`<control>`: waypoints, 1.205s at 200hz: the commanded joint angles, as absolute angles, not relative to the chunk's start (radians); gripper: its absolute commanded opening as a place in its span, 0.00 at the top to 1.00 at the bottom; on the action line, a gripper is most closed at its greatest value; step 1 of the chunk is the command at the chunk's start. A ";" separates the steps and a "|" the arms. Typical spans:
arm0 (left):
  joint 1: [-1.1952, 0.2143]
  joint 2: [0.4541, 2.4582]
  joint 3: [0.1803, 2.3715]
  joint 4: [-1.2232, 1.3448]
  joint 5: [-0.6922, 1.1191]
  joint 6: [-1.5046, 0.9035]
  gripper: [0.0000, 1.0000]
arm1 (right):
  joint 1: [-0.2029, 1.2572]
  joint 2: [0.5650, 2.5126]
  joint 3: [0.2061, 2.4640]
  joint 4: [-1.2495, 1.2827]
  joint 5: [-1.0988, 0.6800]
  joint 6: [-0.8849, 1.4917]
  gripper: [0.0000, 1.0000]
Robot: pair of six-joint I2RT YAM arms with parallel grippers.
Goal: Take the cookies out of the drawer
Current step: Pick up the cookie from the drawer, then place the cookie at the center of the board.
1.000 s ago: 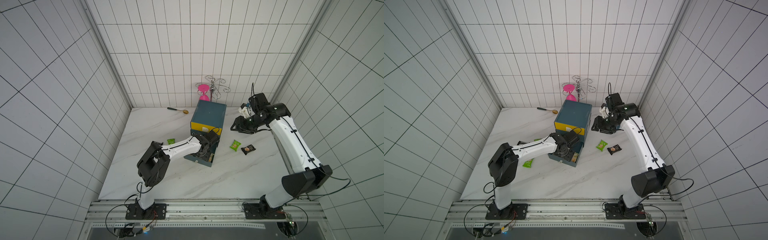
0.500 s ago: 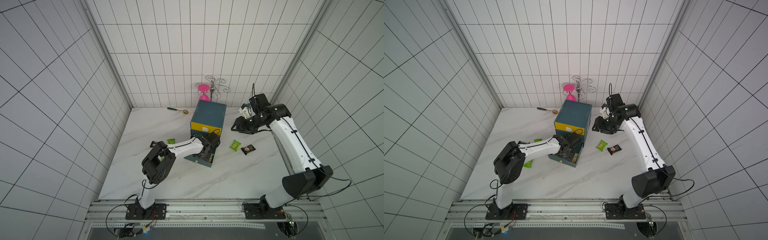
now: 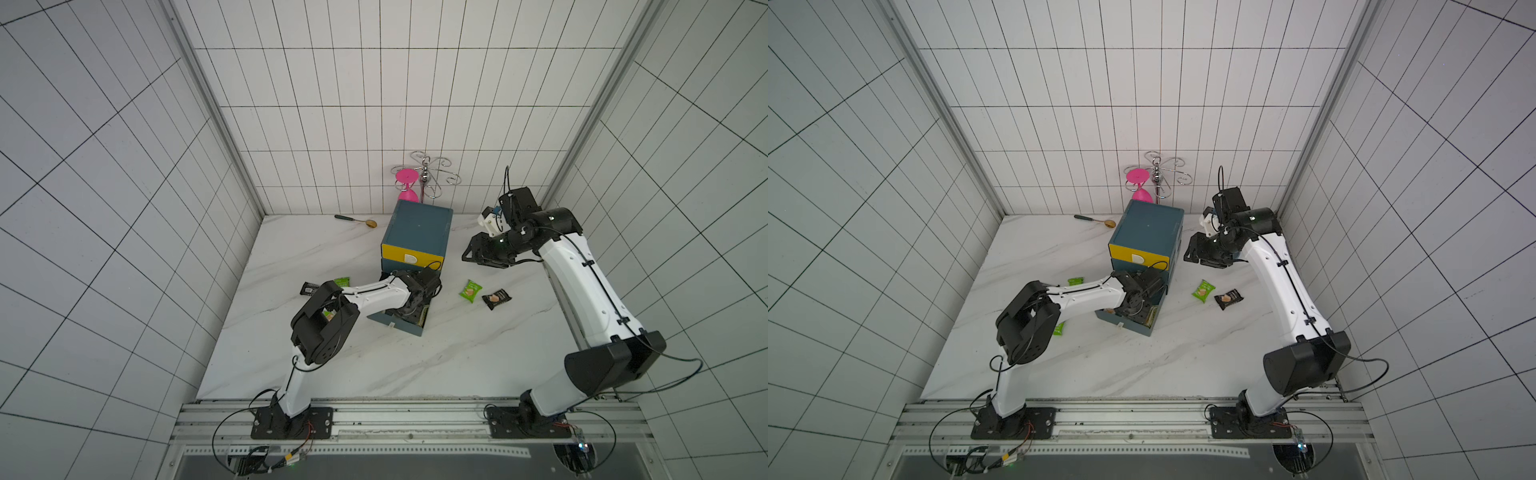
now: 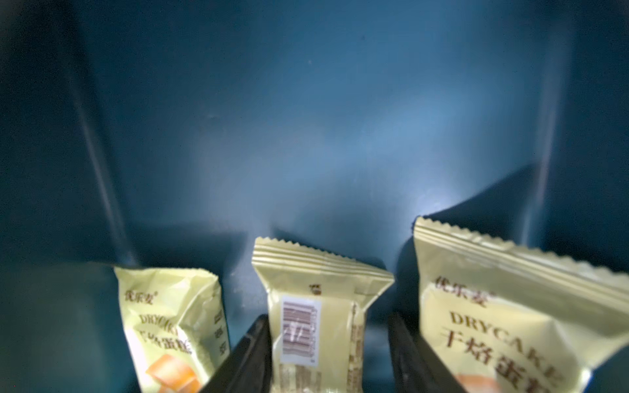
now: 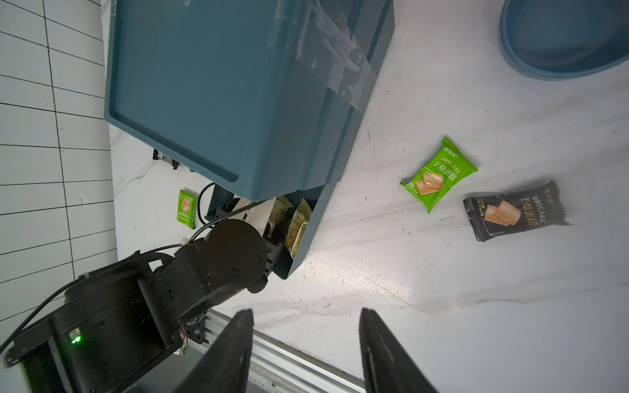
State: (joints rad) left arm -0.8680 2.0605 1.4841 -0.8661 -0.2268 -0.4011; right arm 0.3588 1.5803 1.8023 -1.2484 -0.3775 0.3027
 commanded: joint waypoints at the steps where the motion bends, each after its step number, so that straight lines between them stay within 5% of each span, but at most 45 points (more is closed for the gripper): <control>1: -0.870 2.081 1.485 -0.860 -0.255 -0.400 0.48 | 0.346 1.562 1.776 -1.246 -0.378 0.293 0.46; 53: -0.867 2.023 1.503 -0.865 -0.300 -0.405 0.59 | 0.346 1.559 1.774 -1.244 -0.371 0.295 0.47; 241: -0.826 1.613 1.455 -1.061 -0.309 -0.488 0.61 | 0.346 1.544 1.761 -1.233 -0.393 0.323 0.47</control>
